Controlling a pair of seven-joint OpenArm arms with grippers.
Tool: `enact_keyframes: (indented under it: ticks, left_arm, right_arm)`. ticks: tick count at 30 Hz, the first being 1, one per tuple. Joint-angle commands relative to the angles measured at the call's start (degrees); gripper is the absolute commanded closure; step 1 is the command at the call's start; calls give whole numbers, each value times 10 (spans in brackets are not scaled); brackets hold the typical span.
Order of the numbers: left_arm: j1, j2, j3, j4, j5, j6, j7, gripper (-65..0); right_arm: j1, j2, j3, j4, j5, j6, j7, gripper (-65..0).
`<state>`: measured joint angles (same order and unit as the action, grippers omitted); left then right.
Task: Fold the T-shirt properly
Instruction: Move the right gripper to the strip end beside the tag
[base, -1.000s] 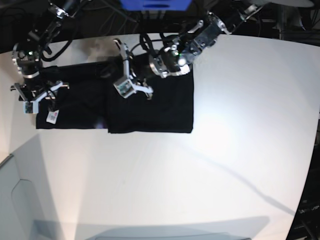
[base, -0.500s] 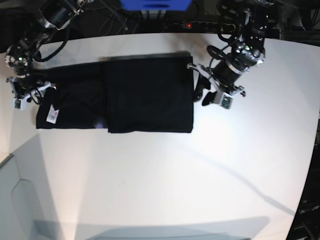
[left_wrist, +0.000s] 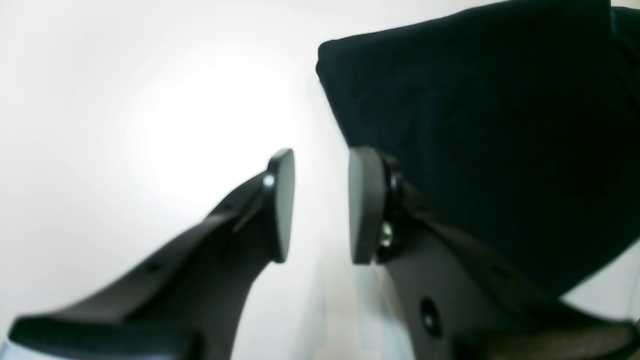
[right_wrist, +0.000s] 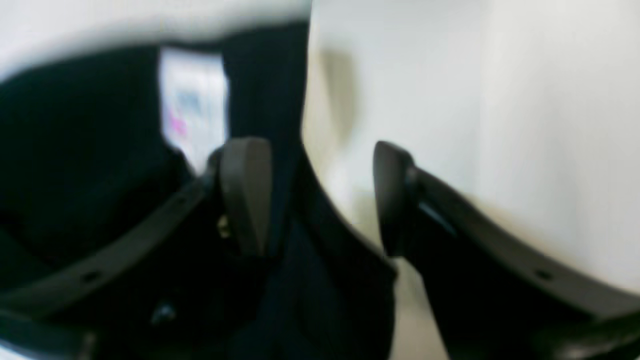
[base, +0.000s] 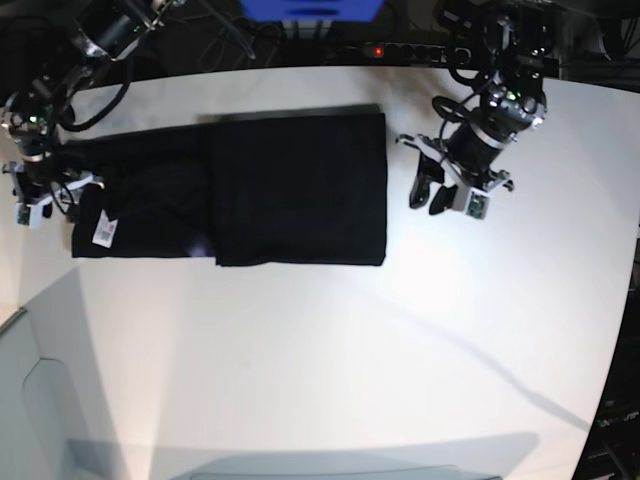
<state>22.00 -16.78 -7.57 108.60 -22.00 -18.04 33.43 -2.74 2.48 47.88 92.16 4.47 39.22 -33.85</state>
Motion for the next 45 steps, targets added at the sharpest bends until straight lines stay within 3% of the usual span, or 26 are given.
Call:
enact_keyframes:
  ticks: [1,5,14,18,26,34,37,40,45]
  left_arm:
    - [-3,-2,-1,9,-6,-3,-13,-179]
    - [-4,-2,-1,9,-6,-3,-13,-179]
    - [-3,-2,-2,9,-6,-3,-13,-179]
    - [-1,-2,-3,9,-6,-3,-13,-179]
    - [5,-2,-2,9,-6,-3,-11,-179]
    - [6,-2,-2,9,-6,-3,-11,-179]
    - [6,-2,-2,9,-6,-3,-11,-179]
    - [6,-2,-2,8,-6,-3,-12,-178]
    - [7,-2,-4,8,-6,-3,-12,-178]
  right_arm:
    - [-9,6,1,19,23,8,10,-362]
    - [-29,7,-4,32,71,8,10,-399]
    - [-43,8,-48,30,70,8,-25,-408]
    - [-39,9,-45,-3,69,8,-22,-408]
    - [-20,55,-43,-88,69,8,-12,-405]
    - [-42,52,-50,-97,71,8,6,-404]
    - [-54,52,-82,-97,73,8,6,-401]
    - [-62,52,-105,-97,73,8,6,-352]
    - [-57,53,-123,-137,70,8,6,-159]
